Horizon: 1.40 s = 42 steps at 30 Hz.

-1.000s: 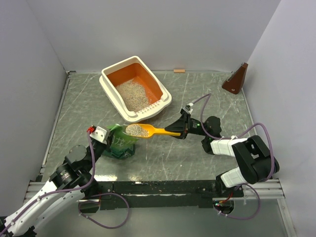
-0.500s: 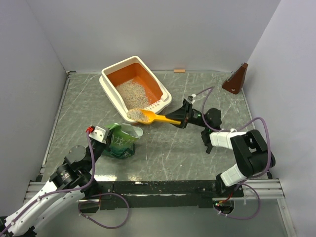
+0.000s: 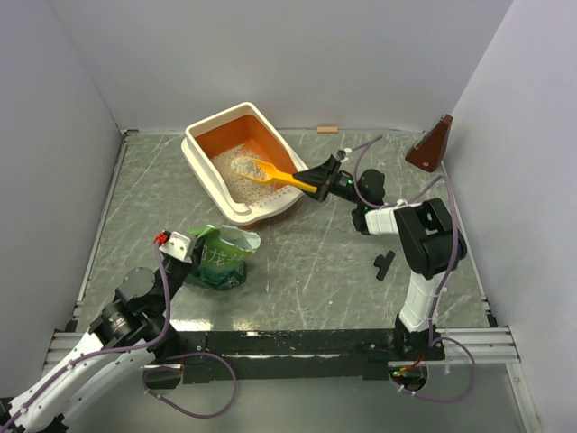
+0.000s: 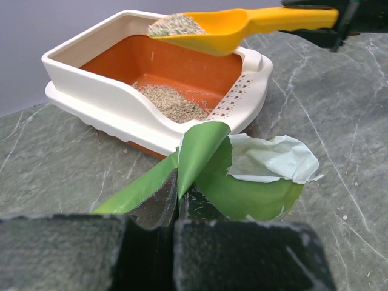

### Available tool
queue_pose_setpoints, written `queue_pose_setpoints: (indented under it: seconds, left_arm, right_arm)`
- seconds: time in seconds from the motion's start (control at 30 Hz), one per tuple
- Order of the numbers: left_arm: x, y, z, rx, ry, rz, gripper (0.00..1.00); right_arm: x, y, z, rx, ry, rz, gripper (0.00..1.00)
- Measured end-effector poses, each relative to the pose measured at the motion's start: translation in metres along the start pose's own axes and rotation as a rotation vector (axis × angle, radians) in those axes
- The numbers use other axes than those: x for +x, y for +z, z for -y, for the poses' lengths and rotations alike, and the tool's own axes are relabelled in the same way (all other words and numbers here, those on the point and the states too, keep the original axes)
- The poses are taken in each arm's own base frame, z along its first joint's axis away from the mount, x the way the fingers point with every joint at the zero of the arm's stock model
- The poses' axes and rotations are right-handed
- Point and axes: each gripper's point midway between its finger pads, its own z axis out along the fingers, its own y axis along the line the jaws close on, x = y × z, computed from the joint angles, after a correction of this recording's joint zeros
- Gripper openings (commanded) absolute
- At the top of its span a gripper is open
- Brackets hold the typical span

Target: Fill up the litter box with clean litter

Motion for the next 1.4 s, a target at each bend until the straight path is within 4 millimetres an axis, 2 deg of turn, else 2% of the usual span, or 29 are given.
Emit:
queue_pose_setpoints:
  seconds: [0.27,0.57,0.67,0.83,0.97,1.1,1.3,1.4]
  left_arm:
    - [0.002,0.001,0.001,0.002,0.001,-0.009,0.01]
    - [0.004,0.005,0.002,0.002,0.000,-0.021,0.01]
    - [0.004,0.005,0.002,0.001,-0.001,-0.021,0.01]
    - [0.004,0.005,0.002,-0.002,-0.014,-0.022,0.01]
    - [0.004,0.005,0.002,-0.003,-0.017,-0.023,0.01]
    - [0.004,0.005,0.002,-0.004,-0.019,-0.024,0.01]
    - [0.004,0.005,0.002,-0.005,-0.021,-0.026,0.01]
    - [0.004,0.005,0.002,-0.005,-0.022,-0.027,0.01]
  right_arm:
    - [-0.048,0.030,0.000,0.001,-0.182,0.034,0.00]
    - [-0.097,0.052,0.018,0.291,-0.365,0.096,0.00]
    - [-0.110,0.054,0.011,0.389,-0.446,0.102,0.00]
    - [-0.127,0.061,-0.014,0.537,-0.645,0.096,0.00]
    - [-0.124,0.065,-0.020,0.652,-0.774,0.056,0.00]
    - [-0.108,0.072,-0.015,0.748,-0.891,-0.018,0.00]
    - [-0.058,0.087,0.014,0.892,-1.132,-0.189,0.00]
    - [-0.034,0.096,0.026,0.984,-1.315,-0.256,0.00]
